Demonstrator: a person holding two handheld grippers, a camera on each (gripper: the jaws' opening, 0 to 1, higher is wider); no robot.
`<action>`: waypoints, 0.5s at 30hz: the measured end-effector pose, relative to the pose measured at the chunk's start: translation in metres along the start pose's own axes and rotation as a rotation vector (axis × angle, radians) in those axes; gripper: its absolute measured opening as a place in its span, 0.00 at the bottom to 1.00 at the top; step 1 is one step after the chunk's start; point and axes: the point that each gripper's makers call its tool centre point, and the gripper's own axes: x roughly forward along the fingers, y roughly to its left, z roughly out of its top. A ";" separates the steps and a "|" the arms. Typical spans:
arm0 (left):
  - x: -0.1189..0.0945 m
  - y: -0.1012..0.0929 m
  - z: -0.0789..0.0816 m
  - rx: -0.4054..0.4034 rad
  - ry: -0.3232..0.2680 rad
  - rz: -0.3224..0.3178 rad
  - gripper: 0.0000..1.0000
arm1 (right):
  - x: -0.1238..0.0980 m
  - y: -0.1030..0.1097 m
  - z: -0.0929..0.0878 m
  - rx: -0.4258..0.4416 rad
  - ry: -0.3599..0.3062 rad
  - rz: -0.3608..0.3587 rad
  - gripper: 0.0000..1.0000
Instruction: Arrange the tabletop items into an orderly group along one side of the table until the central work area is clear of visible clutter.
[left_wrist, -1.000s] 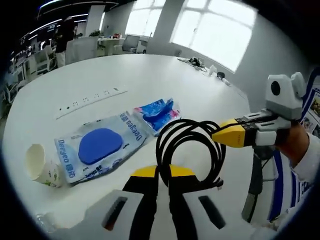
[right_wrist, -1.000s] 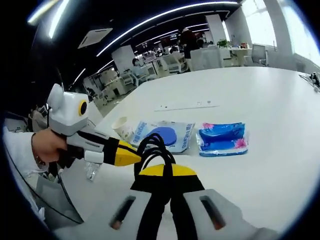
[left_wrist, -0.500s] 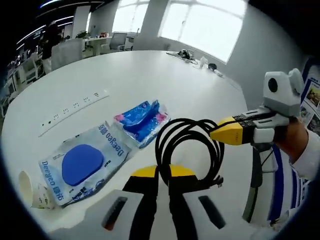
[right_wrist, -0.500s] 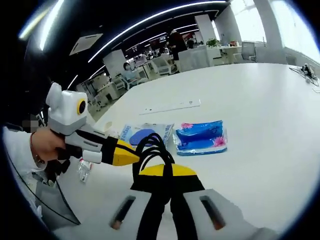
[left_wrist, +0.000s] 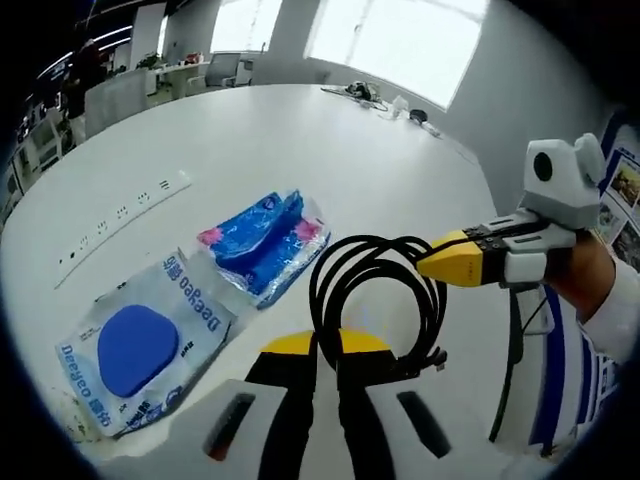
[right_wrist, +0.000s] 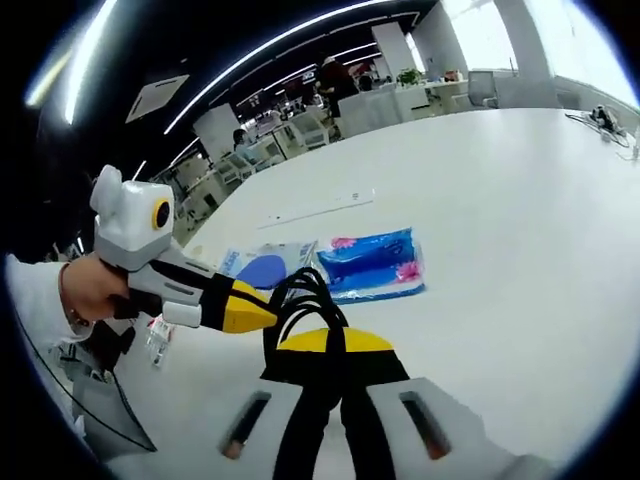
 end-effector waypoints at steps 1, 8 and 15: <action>0.003 0.000 0.000 -0.001 0.004 -0.002 0.04 | 0.001 -0.002 -0.001 0.003 0.002 -0.001 0.00; 0.016 0.000 -0.006 -0.010 0.044 -0.009 0.04 | 0.010 -0.017 -0.010 0.045 0.025 0.003 0.00; 0.029 0.003 -0.011 -0.032 0.070 -0.015 0.03 | 0.023 -0.033 -0.018 0.063 0.046 0.005 0.00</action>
